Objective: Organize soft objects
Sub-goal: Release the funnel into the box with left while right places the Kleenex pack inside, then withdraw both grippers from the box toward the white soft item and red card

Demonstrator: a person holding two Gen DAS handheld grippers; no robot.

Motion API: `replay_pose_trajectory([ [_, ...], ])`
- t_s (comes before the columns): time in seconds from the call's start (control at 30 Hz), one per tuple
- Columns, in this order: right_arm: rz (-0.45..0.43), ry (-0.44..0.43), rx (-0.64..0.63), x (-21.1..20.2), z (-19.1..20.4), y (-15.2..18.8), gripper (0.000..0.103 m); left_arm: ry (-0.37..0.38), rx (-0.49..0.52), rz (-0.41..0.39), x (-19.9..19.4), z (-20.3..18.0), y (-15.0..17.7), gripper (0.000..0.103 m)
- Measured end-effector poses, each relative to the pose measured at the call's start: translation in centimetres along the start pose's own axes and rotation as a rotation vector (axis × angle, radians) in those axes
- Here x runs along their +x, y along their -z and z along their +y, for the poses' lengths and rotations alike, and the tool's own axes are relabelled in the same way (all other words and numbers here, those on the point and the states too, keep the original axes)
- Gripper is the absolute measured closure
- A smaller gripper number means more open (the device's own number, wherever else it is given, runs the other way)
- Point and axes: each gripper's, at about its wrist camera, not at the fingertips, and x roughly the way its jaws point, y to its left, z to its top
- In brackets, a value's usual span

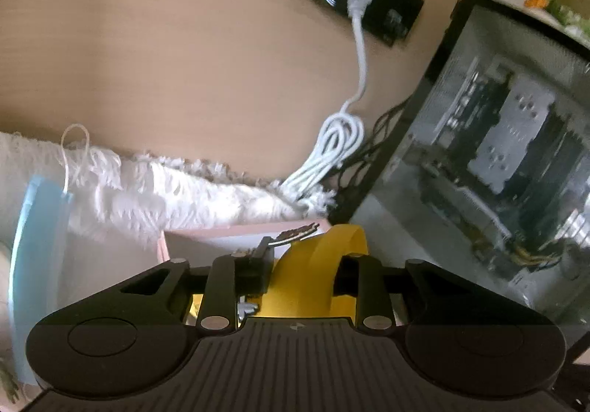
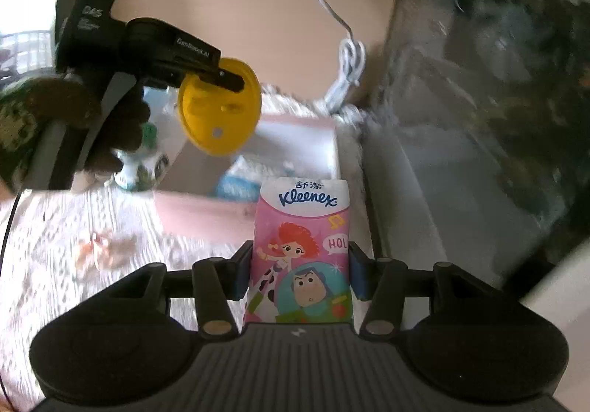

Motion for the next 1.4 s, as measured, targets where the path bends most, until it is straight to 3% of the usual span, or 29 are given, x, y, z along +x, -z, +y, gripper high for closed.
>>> replay_pose_trajectory([
  [0.17, -0.055, -0.013, 0.009, 5.0, -0.6, -6.1, 0.051, 0.027, -0.017, 0.001, 1.1, -0.4, -1.5, 0.073],
  [0.2, -0.058, -0.029, 0.004, 6.4, -0.8, -7.0, 0.047, 0.028, -0.042, -0.011, 1.4, 0.0, -2.0, 0.073],
  [0.27, -0.006, -0.009, -0.011, 9.3, -0.8, -7.9, 0.045, -0.013, -0.068, -0.009, 2.3, 0.4, -2.9, 0.071],
  [0.4, 0.038, 0.007, 0.026, 10.3, -0.7, -5.9, 0.045, -0.111, 0.175, 0.243, 6.9, -0.7, -1.5, 0.064],
  [0.5, 0.043, -0.004, -0.002, 9.2, -0.3, -3.3, 0.044, -0.142, 0.217, 0.249, 7.2, -0.6, -0.3, 0.06],
  [0.57, 0.052, -0.016, -0.021, 8.6, -0.1, -2.0, 0.044, -0.118, 0.17, 0.219, 6.3, -0.1, -0.5, 0.06],
  [0.73, 0.086, -0.038, -0.022, 7.9, -0.3, -0.1, 0.044, -0.02, 0.04, -0.004, 2.3, 0.4, -3.1, 0.061],
  [0.83, 0.096, -0.049, -0.013, 7.9, -0.2, 0.2, 0.044, 0.082, -0.008, -0.012, 1.4, 0.2, -4.8, 0.061],
  [0.9, 0.09, -0.053, -0.009, 7.6, -0.3, 0.3, 0.044, 0.08, -0.001, -0.042, 0.7, -0.1, -5.2, 0.061],
  [1.0, 0.078, -0.062, -0.001, 7.0, -0.3, 0.2, 0.044, 0.019, 0.018, -0.062, -0.6, -0.3, -5.0, 0.061],
  [1.1, 0.051, -0.077, 0.015, 6.5, -0.1, 0.3, 0.044, -0.04, 0.065, -0.03, -1.7, -0.3, -3.3, 0.061],
  [1.23, -0.021, -0.079, 0.035, 5.8, 0.8, 0.9, 0.041, -0.104, 0.143, 0.035, -4.6, 0.2, 1.3, 0.061],
  [1.4, -0.007, -0.132, 0.029, 5.9, 2.8, 0.4, 0.039, -0.191, 0.1, 0.071, -10.3, 2.9, 6.8, 0.061],
])
